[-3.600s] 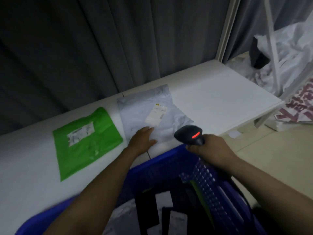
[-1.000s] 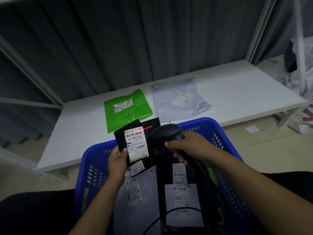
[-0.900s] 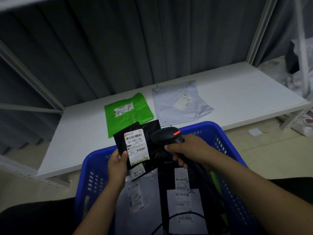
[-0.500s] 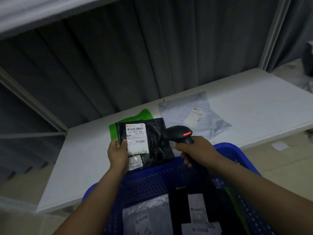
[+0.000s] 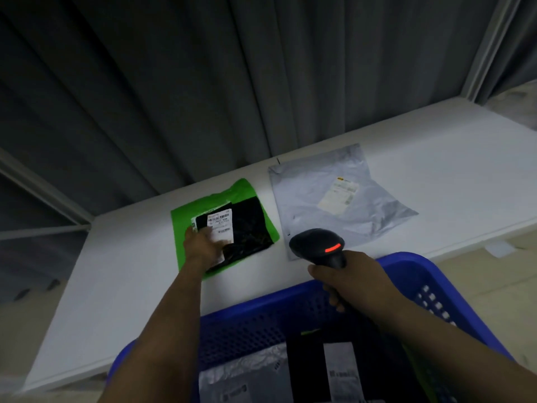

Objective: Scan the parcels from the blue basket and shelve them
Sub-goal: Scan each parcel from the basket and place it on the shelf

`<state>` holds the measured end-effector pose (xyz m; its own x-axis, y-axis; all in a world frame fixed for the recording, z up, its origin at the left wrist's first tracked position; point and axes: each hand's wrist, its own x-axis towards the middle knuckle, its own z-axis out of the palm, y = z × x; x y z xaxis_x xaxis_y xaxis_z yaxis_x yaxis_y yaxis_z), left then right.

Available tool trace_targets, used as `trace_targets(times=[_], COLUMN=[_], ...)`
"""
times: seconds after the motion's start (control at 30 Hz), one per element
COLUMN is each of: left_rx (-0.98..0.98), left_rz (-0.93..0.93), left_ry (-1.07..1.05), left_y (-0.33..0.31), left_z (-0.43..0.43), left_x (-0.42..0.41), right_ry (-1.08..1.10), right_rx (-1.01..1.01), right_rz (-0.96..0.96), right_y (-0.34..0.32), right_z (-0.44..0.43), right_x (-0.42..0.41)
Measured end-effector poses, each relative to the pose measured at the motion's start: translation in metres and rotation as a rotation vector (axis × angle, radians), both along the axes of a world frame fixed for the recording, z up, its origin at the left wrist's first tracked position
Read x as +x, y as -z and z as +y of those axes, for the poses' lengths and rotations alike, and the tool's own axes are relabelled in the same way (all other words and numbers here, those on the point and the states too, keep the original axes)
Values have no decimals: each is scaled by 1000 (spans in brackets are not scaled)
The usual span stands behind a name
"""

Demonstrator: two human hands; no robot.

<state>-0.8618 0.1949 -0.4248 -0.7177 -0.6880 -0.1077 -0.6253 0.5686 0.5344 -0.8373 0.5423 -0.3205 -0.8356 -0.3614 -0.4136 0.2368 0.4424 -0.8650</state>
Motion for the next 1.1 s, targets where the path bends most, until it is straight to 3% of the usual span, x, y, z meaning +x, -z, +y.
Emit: trace_targets(times=[0.13,0.4,0.6,0.67,0.8,1.0,1.1], left_rx=[-69,21,-119,14,265,168,181], left_rz=[-223,160,280,181,-253,-607,-567], left_ry=[161,416,649,684,719,694,651], left_y=[-2,-18,38,68,139,203,219], left_z=[2,112,200,227,257,265,269], left_x=[9,79,162,184,212,209,203], right_ry=[-53,-121,-122,-85,-90,-71,-39], right_rx=[75,286,376,387,446,535,531], right_rz=[47,174,142,94,-7,-11,-4], right_y=[-1,8,40,60,92,114,118], right_z=[-1,33,70,83,109,153,162], right_x=[2,28,80,99,127,129,121])
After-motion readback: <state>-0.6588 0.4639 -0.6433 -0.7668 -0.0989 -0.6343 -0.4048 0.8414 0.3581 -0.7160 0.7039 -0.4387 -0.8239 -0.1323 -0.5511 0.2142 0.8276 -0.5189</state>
